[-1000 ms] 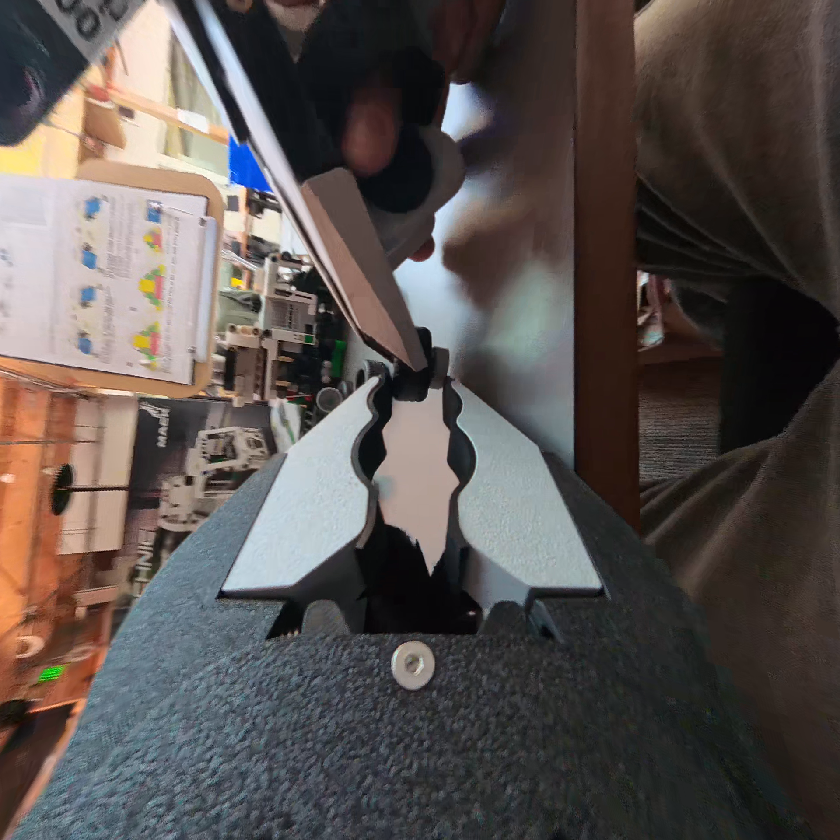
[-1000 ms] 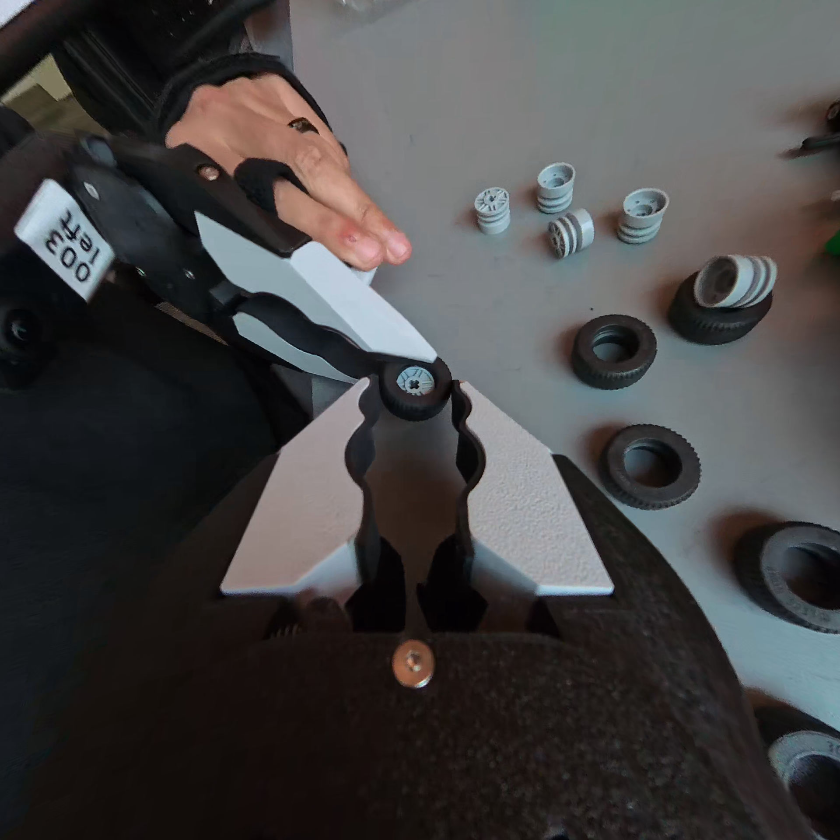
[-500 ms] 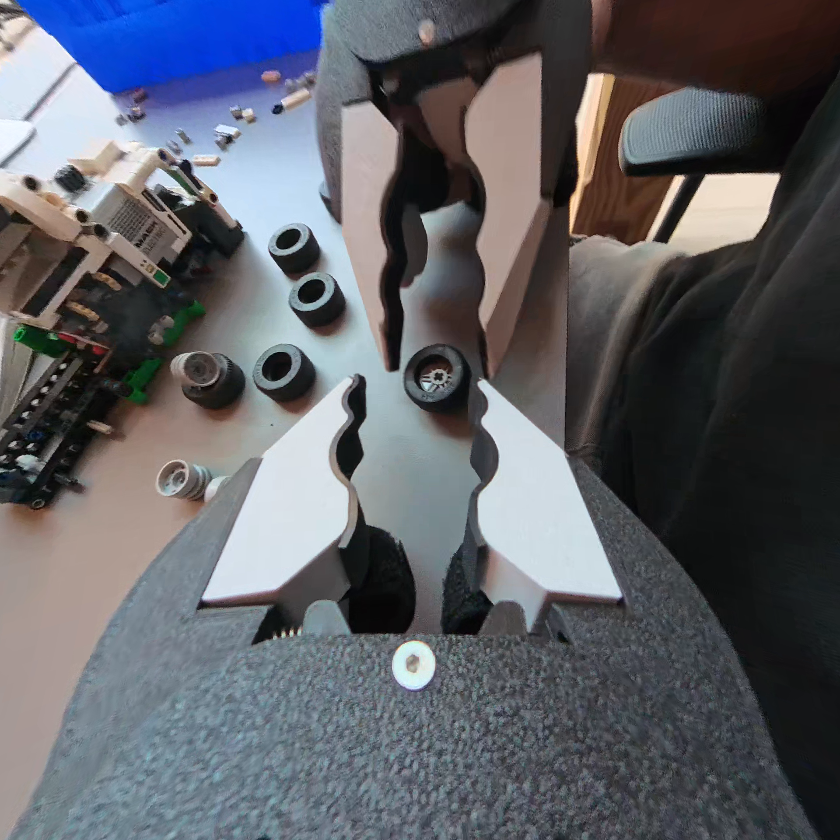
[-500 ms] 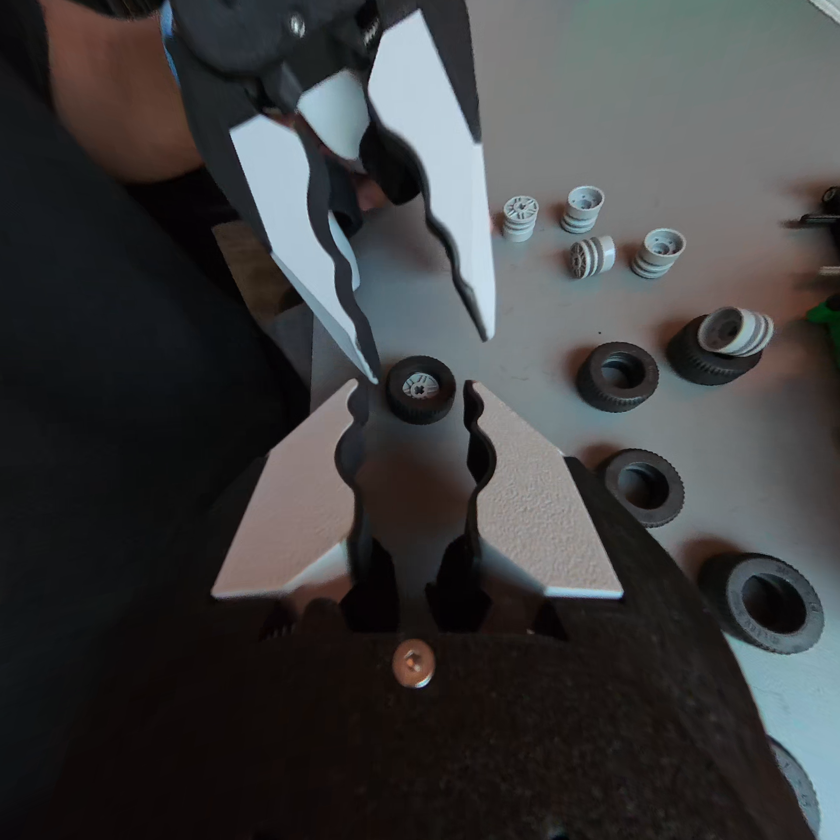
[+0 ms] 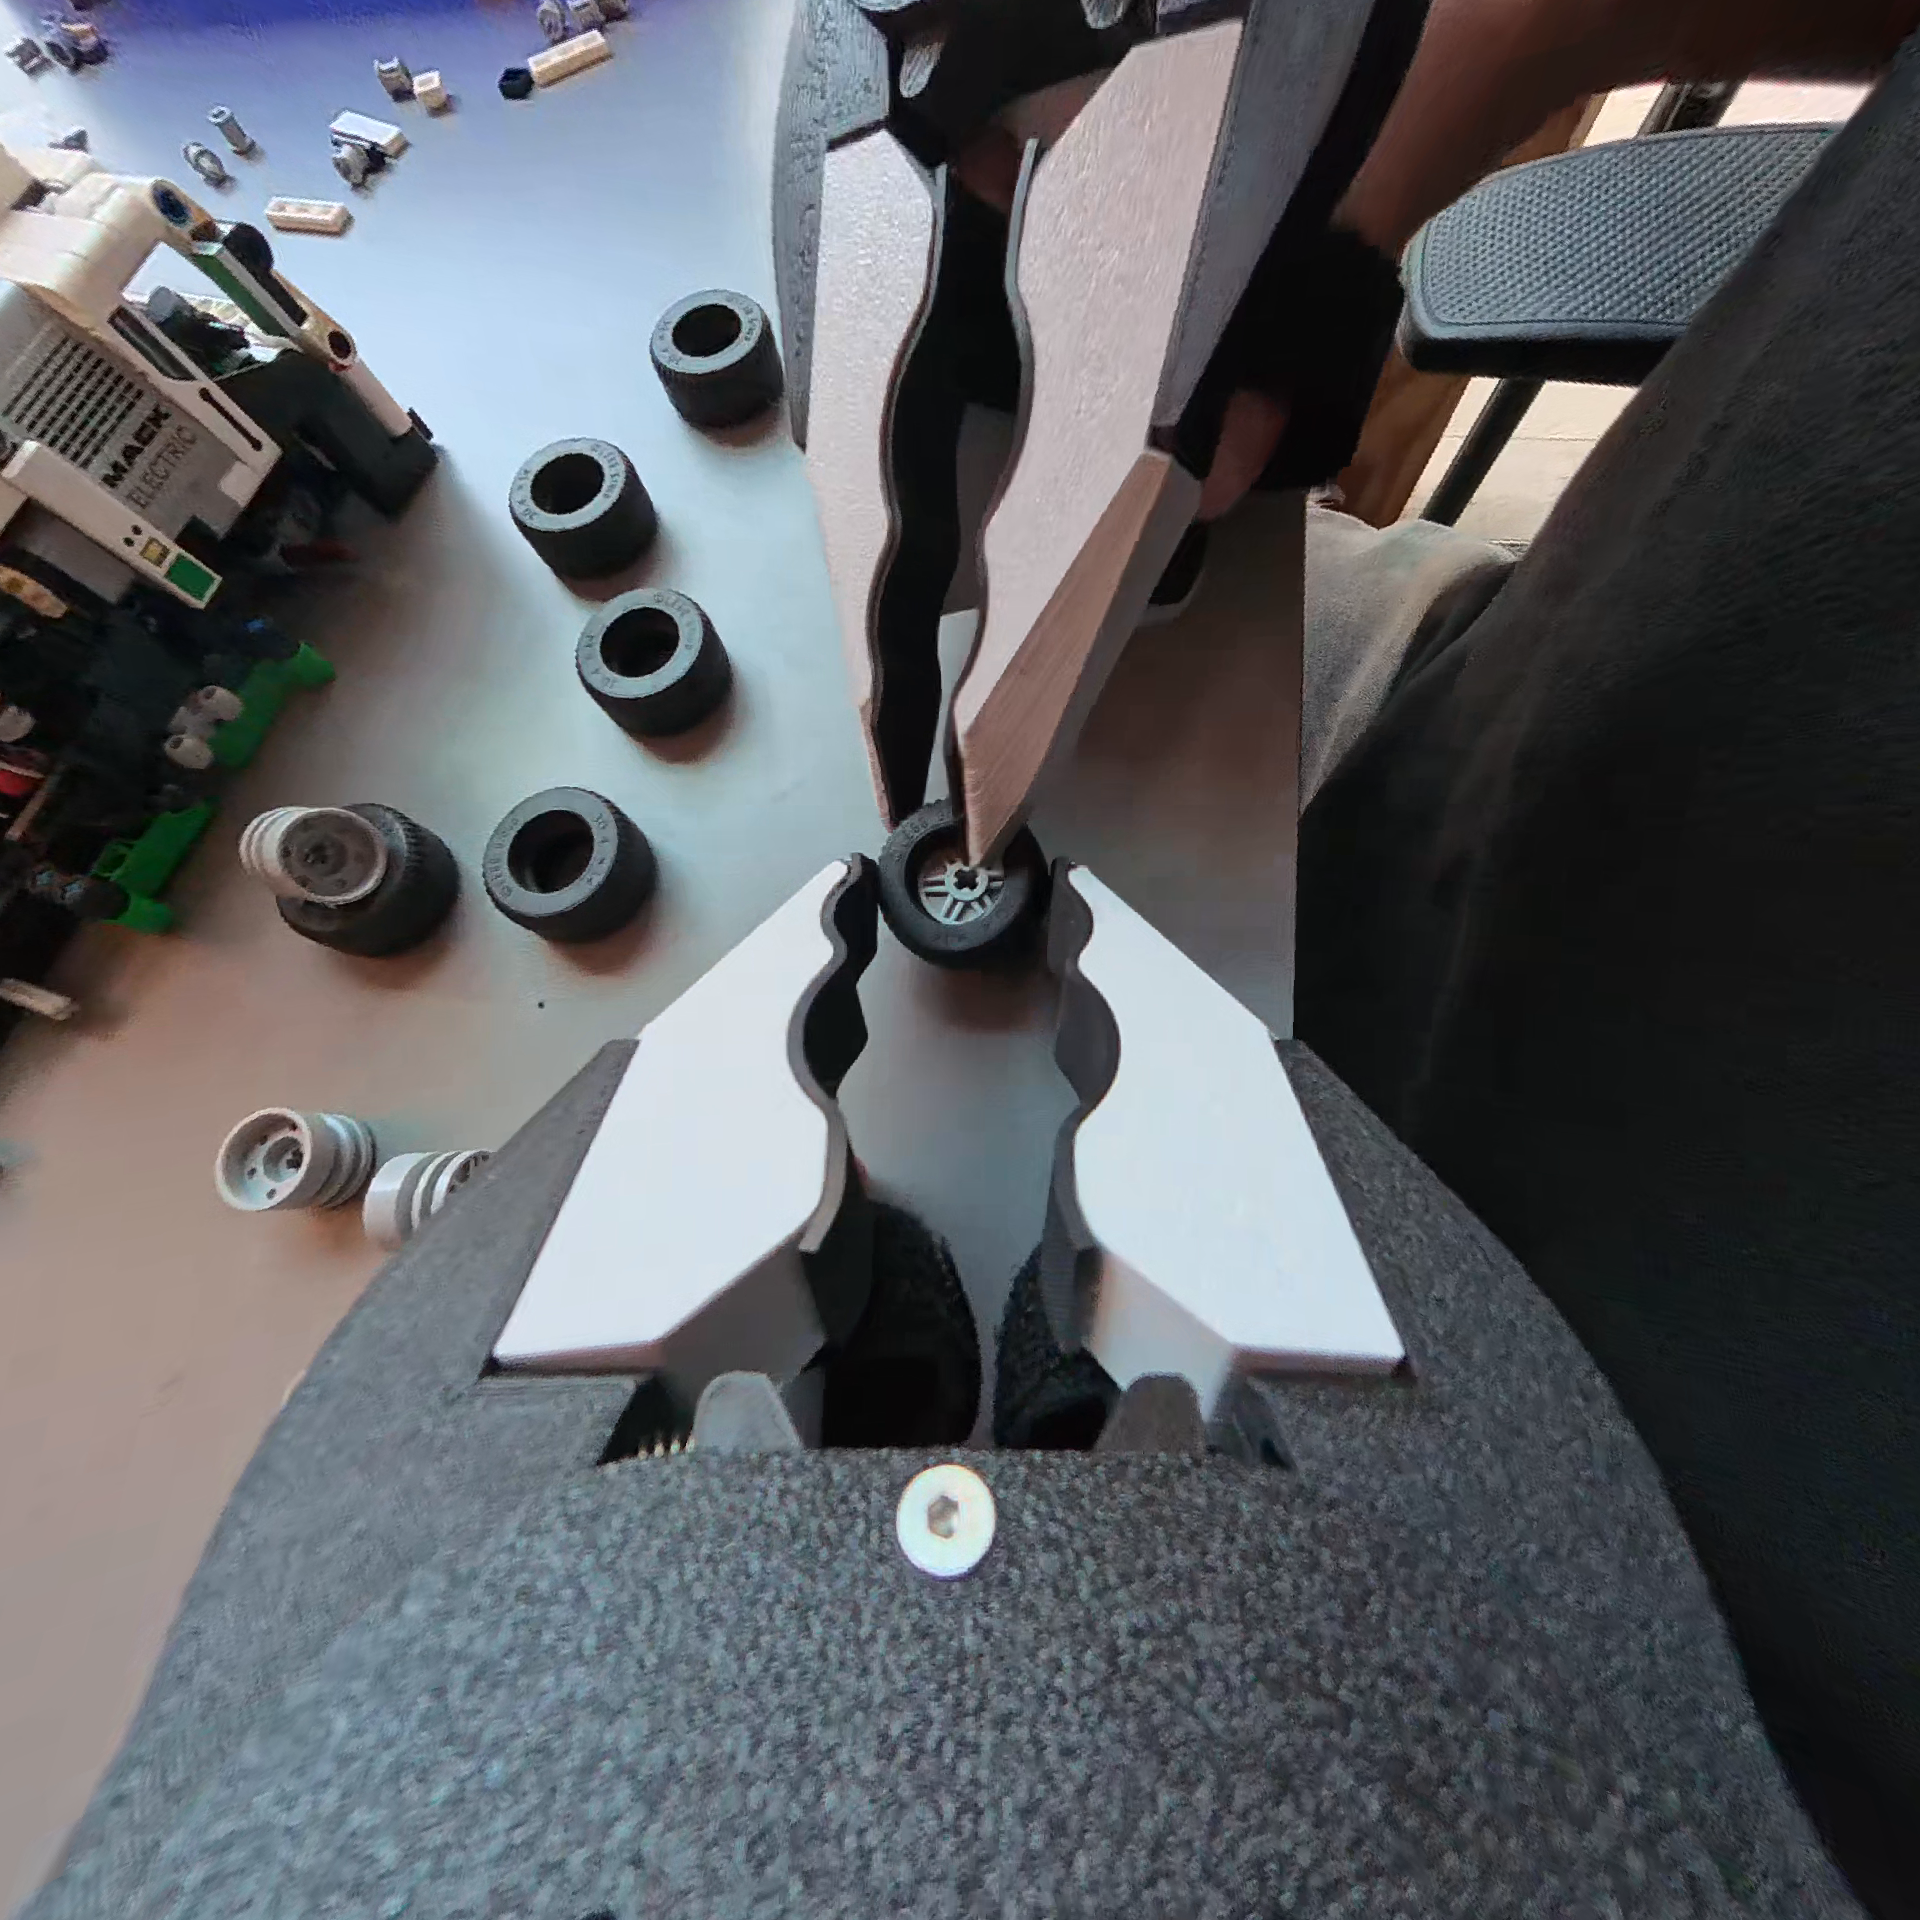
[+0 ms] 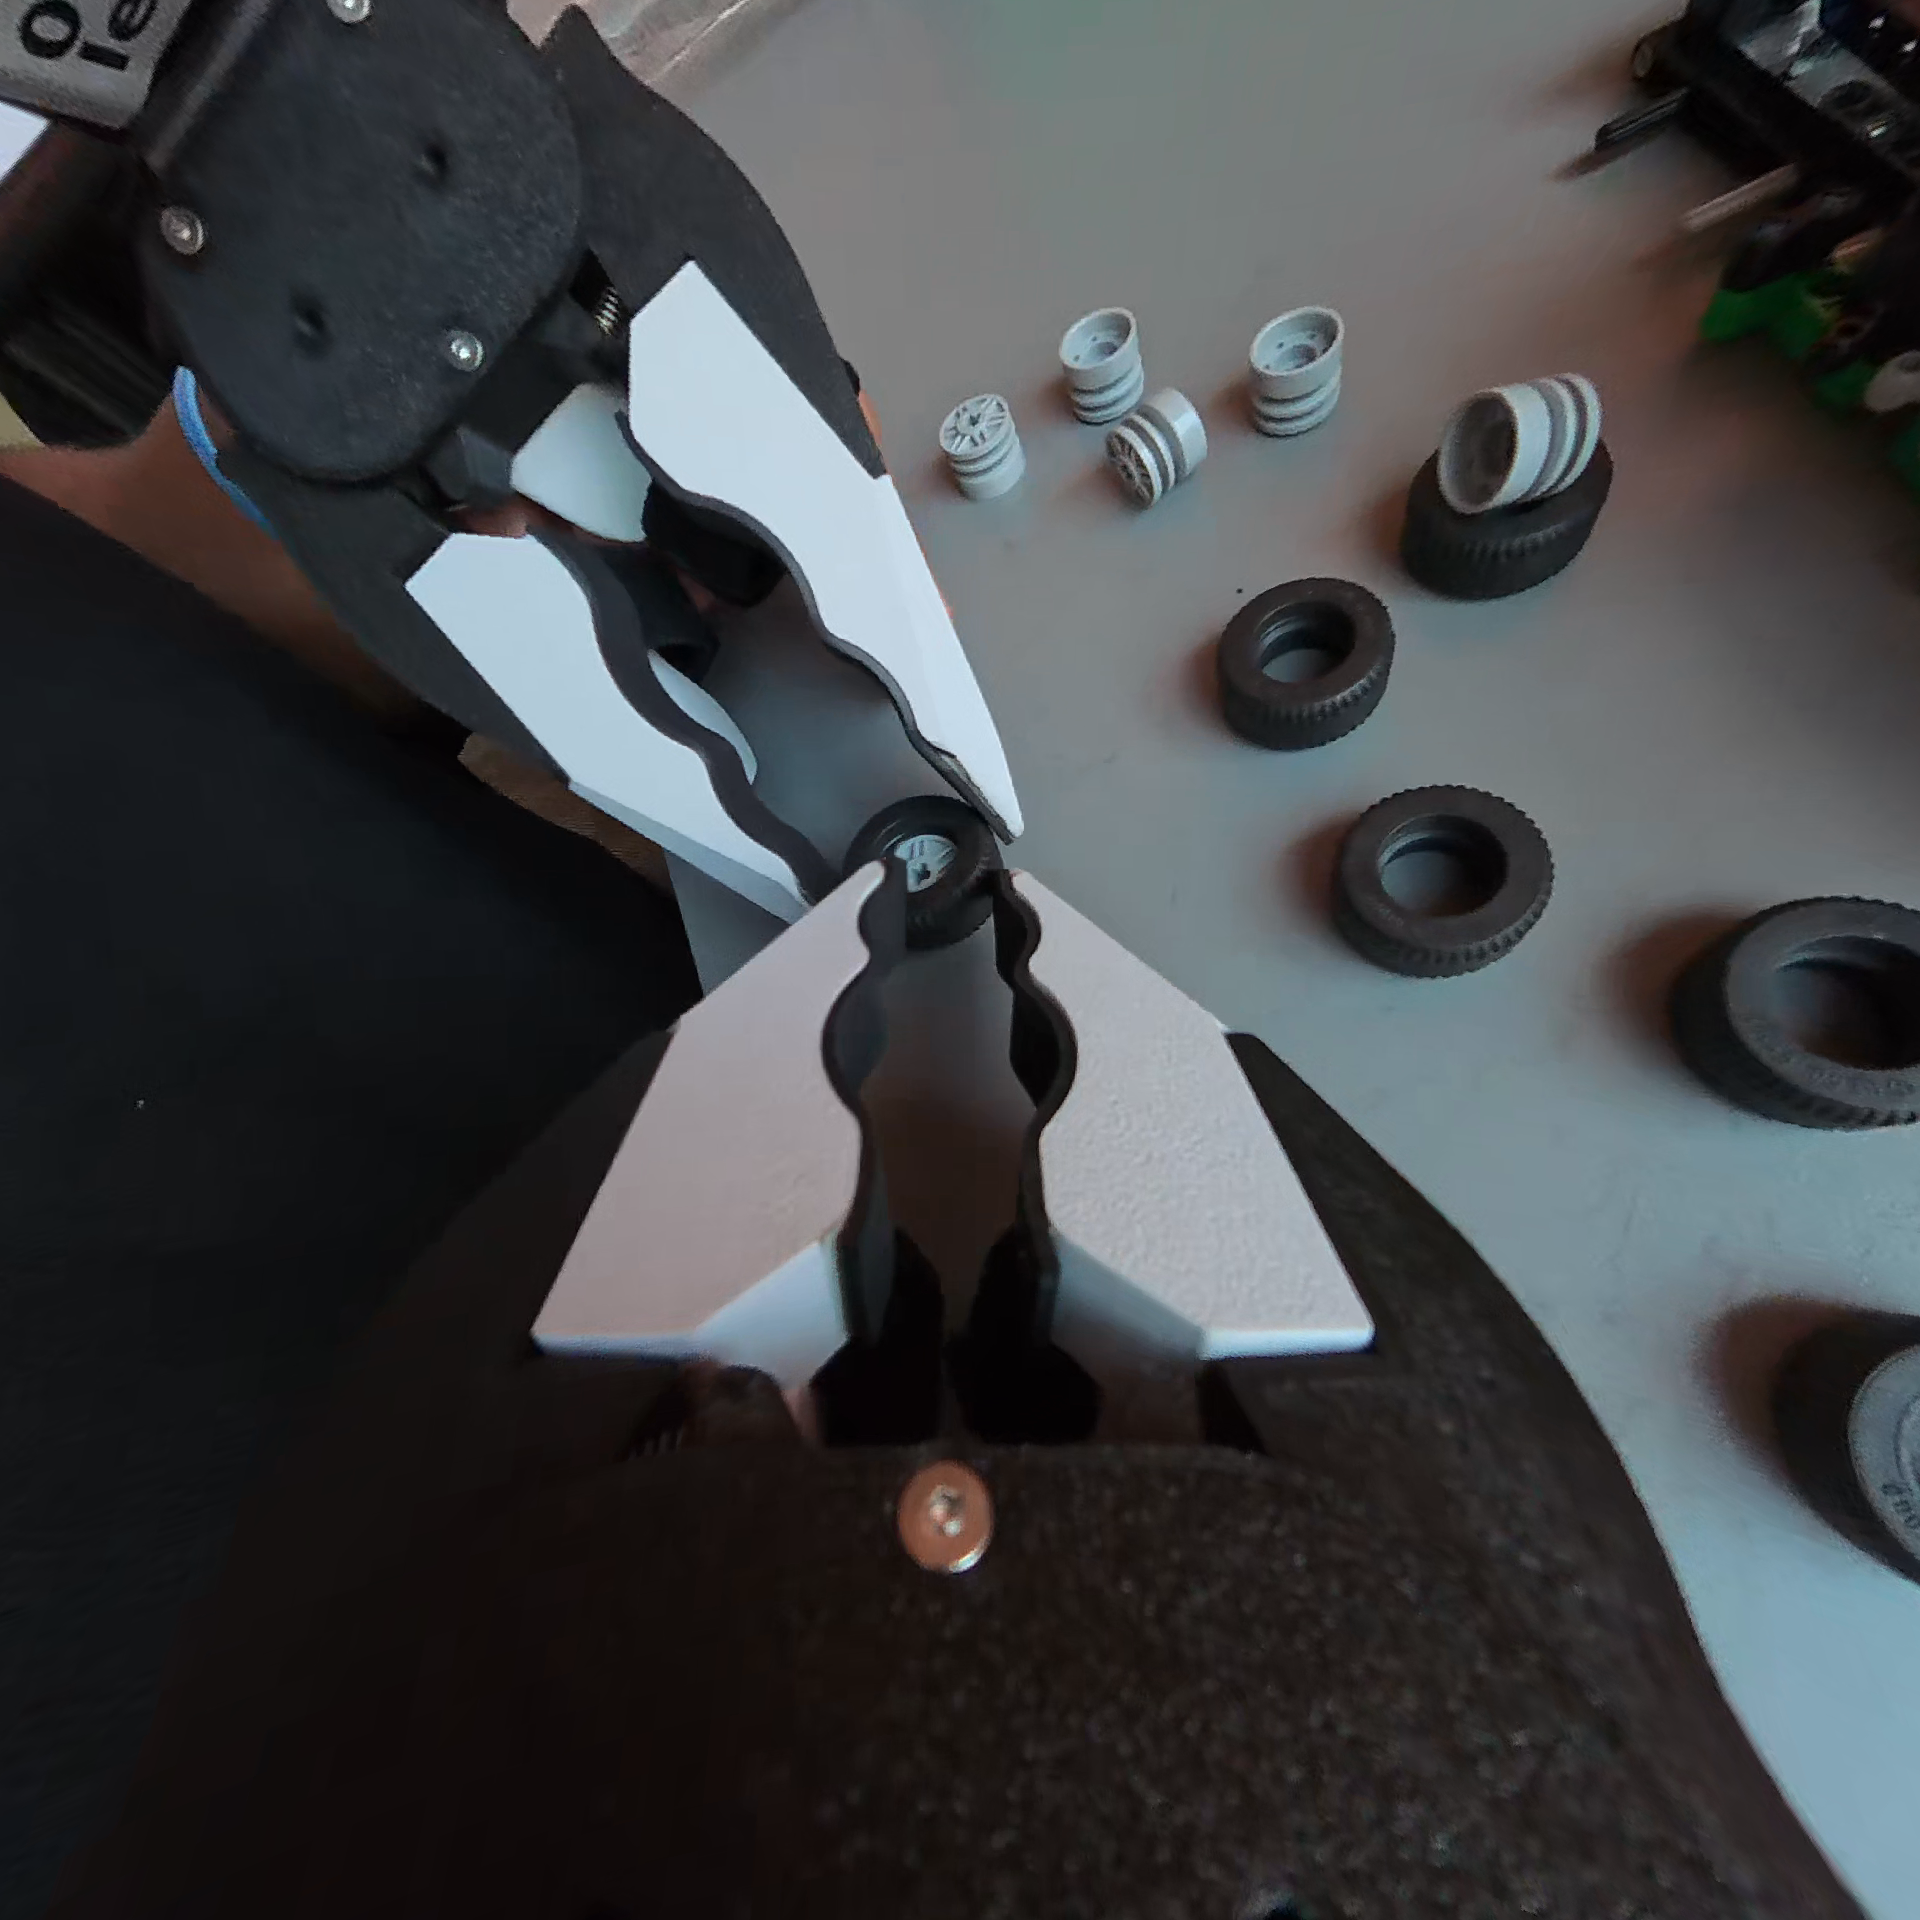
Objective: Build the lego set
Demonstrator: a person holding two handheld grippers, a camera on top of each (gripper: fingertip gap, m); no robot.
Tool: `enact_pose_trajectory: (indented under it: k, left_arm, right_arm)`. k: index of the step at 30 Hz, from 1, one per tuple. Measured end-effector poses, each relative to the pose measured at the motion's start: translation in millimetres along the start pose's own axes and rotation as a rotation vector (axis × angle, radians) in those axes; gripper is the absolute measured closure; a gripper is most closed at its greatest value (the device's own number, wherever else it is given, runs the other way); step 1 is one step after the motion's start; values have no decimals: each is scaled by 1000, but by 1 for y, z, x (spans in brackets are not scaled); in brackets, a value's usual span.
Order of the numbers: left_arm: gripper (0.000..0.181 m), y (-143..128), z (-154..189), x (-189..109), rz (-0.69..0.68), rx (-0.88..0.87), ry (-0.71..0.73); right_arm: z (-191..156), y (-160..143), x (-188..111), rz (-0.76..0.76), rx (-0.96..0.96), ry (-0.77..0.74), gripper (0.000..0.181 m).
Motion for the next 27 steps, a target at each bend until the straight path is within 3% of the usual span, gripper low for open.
enact_pose_trajectory:
  k: [1,12,19,27]
  left_arm:
    - [150,1,0,1,0,-6,6]
    - [150,4,12,6,-29,5,178]
    - [150,9,11,-5,30,81,497]
    - [150,18,9,-15,108,116,759]
  right_arm:
    - [1,-1,0,-2,7,-7,167]
    - [3,-3,-1,-6,-8,-12,170]
    - [4,3,-9,128,271,73,150]
    - [0,15,-3,400,599,168,166]
Point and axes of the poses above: each gripper's, where its closed fingertips meet, x out along the fingers, y out of its top, z = x × y across the jaws, the point moved 7 cm from there along -x, back along the fingers
